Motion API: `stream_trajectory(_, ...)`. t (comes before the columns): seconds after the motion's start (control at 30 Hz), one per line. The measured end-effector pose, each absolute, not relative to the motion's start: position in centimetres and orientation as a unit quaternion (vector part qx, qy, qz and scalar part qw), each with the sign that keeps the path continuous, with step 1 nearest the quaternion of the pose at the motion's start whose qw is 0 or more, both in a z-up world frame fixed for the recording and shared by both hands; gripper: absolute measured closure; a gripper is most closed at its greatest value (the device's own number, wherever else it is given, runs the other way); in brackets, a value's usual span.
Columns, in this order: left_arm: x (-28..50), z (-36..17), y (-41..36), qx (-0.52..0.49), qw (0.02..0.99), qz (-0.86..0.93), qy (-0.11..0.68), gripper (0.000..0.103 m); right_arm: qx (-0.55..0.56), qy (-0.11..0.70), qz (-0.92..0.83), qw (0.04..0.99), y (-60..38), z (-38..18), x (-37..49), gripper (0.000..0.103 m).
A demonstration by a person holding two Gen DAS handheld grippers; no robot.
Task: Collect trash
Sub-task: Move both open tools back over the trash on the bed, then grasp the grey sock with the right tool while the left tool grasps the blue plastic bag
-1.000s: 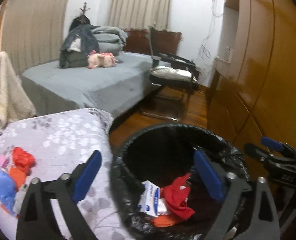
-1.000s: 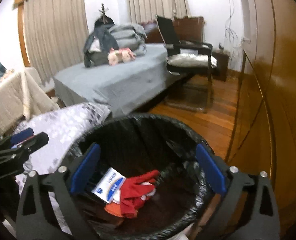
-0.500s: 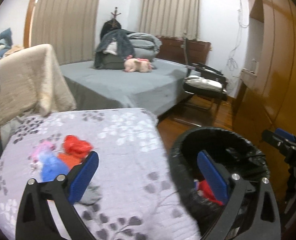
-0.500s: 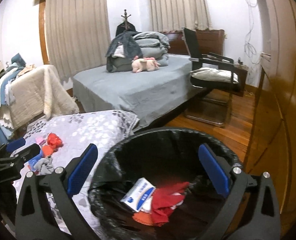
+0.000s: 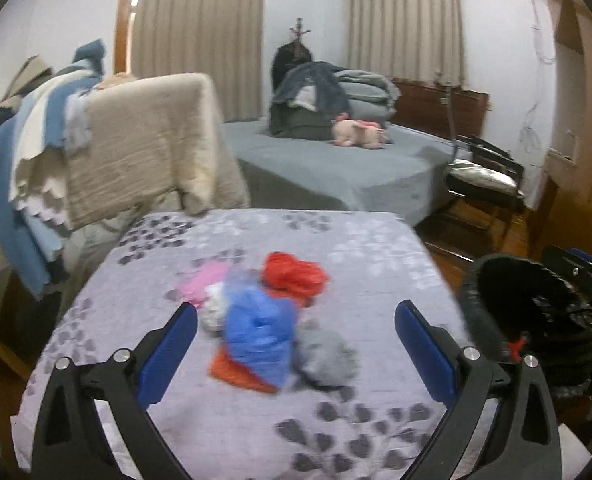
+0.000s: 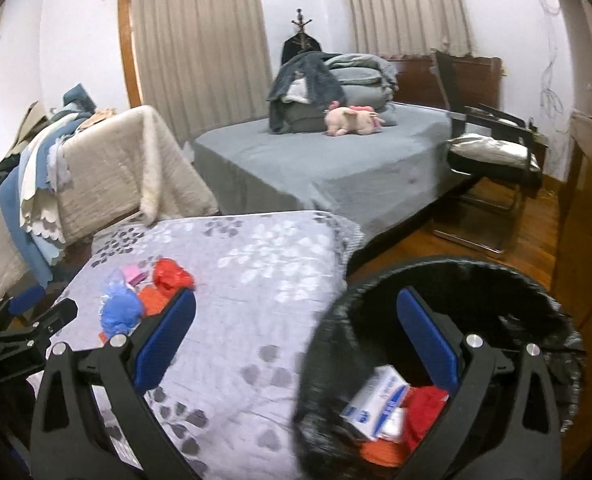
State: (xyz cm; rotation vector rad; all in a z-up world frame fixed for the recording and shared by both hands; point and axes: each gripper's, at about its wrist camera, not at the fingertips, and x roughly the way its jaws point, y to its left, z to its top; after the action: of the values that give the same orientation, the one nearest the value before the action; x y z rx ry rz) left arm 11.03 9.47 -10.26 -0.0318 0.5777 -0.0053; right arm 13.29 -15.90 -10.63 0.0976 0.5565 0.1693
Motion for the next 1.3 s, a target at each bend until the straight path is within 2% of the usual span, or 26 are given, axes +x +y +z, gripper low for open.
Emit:
stream_trajectory(0.37,11.8,-13.3,16.3,-0.034,0.951,0.054,0.303,0.006,0.036,0.311,0.114,0.943,-7.2,-14.8,16.8,0.005)
stream_trajectory(0.77,12.4,-15.2,20.3,-0.043,0.944,0.075,0.319,0.006,0.005,0.347,0.148,0.926,-0.6,-18.2,18.2,0.006)
stream_trajectory(0.9,12.3,-15.7,21.1,-0.046,0.942,0.079,0.324,0.006,-0.007,0.368,0.157,0.917,0.5,-19.2,18.5,0.02)
stream_trajectory(1.03,12.4,-16.1,21.5,-0.05,0.94,0.079,0.328,0.006,-0.014,0.38,0.162,0.91,1.2,-20.0,18.6,0.021)
stream_trajectory(1.17,12.5,-16.3,21.7,-0.051,0.939,0.08,0.331,0.006,-0.019,0.392,0.175,0.903,1.8,-20.7,18.7,0.03)
stream_trajectory(1.23,12.4,-16.3,21.8,-0.054,0.939,0.079,0.331,0.006,-0.017,0.396,0.184,0.899,2.1,-20.9,18.6,0.036)
stream_trajectory(1.3,12.4,-16.3,21.8,-0.054,0.939,0.078,0.331,0.006,-0.015,0.4,0.201,0.894,2.3,-20.9,18.6,0.05)
